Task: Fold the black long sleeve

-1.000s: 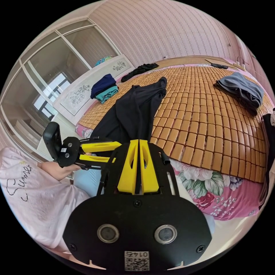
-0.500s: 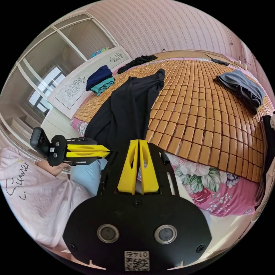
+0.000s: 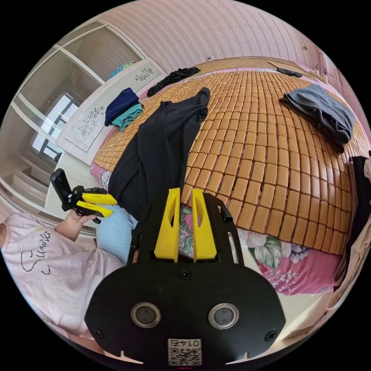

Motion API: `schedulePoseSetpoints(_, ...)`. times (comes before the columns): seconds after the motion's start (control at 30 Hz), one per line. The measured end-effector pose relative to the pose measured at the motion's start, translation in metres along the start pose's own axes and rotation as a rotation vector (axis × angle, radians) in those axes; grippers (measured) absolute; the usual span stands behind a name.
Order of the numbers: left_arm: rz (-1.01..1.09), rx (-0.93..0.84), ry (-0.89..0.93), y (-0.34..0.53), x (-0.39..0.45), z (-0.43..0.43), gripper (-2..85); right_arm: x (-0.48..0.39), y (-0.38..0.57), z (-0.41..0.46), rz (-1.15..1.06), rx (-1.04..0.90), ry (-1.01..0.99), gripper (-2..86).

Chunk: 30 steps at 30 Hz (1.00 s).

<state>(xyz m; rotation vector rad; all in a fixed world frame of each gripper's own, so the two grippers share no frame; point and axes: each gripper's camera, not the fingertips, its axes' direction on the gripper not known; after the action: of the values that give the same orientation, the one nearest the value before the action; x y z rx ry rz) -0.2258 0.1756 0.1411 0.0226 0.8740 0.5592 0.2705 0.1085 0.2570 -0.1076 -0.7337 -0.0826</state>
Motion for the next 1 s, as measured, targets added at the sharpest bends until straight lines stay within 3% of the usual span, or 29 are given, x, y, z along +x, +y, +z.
schedulePoseSetpoints(0.2, -0.11, 0.099, -0.241, -0.041, -0.134, -0.07, 6.1, -0.014, -0.111, 0.006, -0.191, 0.086, 0.049, 6.9)
schedulePoseSetpoints(0.37, -0.251, 0.122, -0.338, -0.097, -0.241, -0.081, 6.4, -0.013, -0.225, 0.052, -0.262, 0.058, 0.117, 9.7)
schedulePoseSetpoints(0.67, -0.442, 0.113, -0.347, -0.139, -0.373, -0.046, 10.8, 0.027, -0.349, 0.134, -0.101, 0.01, 0.166, 11.9)
schedulePoseSetpoints(0.77, -0.519, -0.014, -0.333, -0.148, -0.4, -0.035, 7.5, 0.034, -0.372, 0.163, -0.089, -0.076, 0.154, 8.3)
schedulePoseSetpoints(0.87, -0.538, -0.019, -0.247, -0.148, -0.419, -0.043, 1.6, 0.036, -0.382, 0.168, -0.084, -0.116, 0.101, 1.9)
schedulePoseSetpoints(1.0, -0.503, 0.062, -0.228, -0.159, -0.418, -0.071, -0.7, 0.022, -0.39, 0.144, -0.149, -0.069, 0.127, 0.2)
